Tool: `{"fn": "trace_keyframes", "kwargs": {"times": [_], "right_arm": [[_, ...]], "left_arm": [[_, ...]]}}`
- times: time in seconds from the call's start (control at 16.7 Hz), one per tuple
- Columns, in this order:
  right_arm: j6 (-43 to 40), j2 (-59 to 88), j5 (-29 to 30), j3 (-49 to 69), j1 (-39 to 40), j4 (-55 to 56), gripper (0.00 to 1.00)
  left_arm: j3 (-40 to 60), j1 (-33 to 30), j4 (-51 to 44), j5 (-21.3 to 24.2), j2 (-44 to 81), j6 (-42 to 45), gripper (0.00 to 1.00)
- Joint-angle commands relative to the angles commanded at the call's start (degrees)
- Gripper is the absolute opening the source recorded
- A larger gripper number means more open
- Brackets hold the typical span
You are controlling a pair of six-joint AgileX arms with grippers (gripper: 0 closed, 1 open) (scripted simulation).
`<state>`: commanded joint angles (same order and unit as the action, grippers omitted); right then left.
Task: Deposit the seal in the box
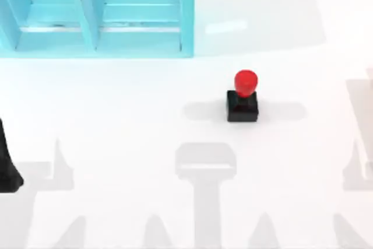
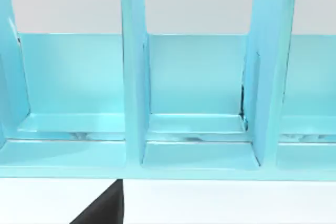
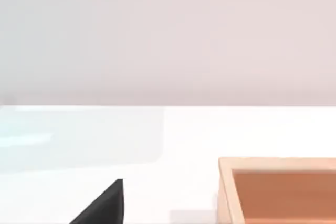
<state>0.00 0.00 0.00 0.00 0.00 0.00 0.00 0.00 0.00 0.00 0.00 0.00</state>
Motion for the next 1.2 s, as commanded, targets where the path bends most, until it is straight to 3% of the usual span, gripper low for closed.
{"fn": "trace_keyframes", "kwargs": {"times": [0.3, 0.54, 1.2], "right_arm": [[1.7, 3.2, -0.3, 3.2, 0.9, -2.4, 1.00], [7.5, 15.6, -0.6, 14.7, 3.9, -11.6, 1.00], [24.9, 78.7, 3.5, 66.1, 16.8, -58.7, 1.00]], "left_arm": [[0.0, 0.0, 0.0, 0.0, 0.0, 0.0, 1.00], [0.0, 0.0, 0.0, 0.0, 0.0, 0.0, 1.00], [0.0, 0.0, 0.0, 0.0, 0.0, 0.0, 1.00]]}}
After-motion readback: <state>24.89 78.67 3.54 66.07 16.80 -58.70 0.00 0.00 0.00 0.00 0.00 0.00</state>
